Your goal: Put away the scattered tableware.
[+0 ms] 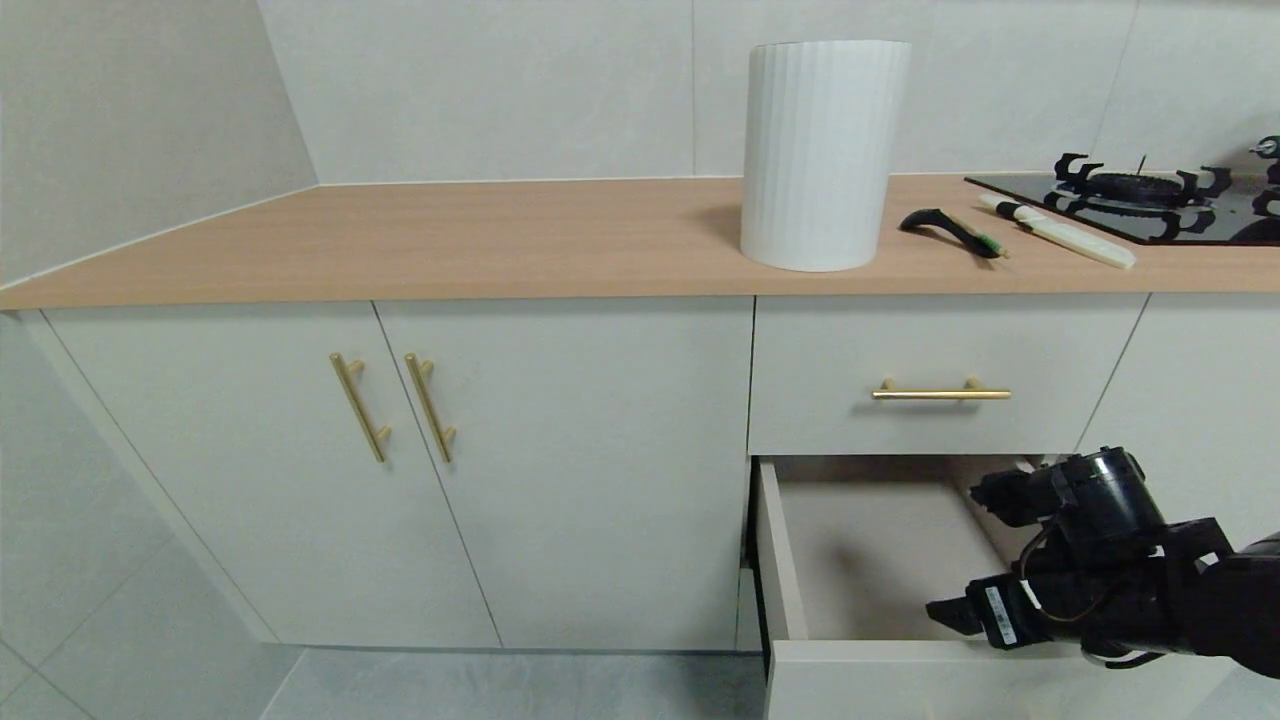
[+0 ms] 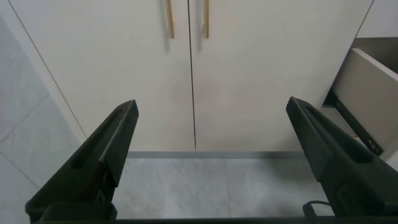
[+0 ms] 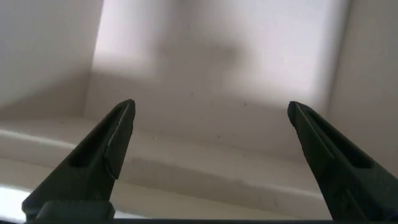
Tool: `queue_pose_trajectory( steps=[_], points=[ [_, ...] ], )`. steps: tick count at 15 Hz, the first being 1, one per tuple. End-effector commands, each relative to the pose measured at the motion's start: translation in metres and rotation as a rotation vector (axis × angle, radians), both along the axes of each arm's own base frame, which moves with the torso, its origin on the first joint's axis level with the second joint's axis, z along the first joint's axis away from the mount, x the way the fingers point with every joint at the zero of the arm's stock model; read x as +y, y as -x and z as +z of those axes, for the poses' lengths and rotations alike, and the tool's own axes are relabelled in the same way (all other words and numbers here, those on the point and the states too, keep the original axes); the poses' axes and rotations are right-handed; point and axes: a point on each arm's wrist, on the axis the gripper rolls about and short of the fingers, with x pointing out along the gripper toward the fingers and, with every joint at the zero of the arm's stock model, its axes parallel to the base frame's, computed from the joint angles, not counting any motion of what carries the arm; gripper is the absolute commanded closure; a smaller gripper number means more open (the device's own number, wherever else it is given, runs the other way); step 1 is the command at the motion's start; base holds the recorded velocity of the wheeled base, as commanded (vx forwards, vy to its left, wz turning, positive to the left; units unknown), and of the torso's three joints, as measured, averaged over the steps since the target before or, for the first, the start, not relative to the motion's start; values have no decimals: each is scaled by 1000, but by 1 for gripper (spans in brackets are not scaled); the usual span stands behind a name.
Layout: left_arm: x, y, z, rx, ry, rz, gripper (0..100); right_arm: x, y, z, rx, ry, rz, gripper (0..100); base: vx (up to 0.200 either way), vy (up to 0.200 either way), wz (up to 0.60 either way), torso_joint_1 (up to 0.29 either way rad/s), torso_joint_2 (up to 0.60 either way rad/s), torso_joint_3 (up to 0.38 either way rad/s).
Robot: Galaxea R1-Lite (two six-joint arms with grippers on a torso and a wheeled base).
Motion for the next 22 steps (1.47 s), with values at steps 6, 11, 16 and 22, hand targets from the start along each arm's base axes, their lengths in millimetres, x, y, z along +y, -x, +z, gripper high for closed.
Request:
queue_pose_trajectory(
  steps=[6,11,16,22],
  points=[
    [0,0,0,1,0,1,0,-4,23,14,81,86,100,0,0,0,0,0,0,0],
    [0,0,0,1,0,1,0,-4,55,20,231,190,271,0,0,0,0,0,0,0],
    [0,0,0,1,0,1,0,1,73,31,335,223,378,0,0,0,0,0,0,0],
    [0,0,0,1,0,1,0,12,46,80,144,-24,69,0,0,0,0,0,0,0]
  ],
)
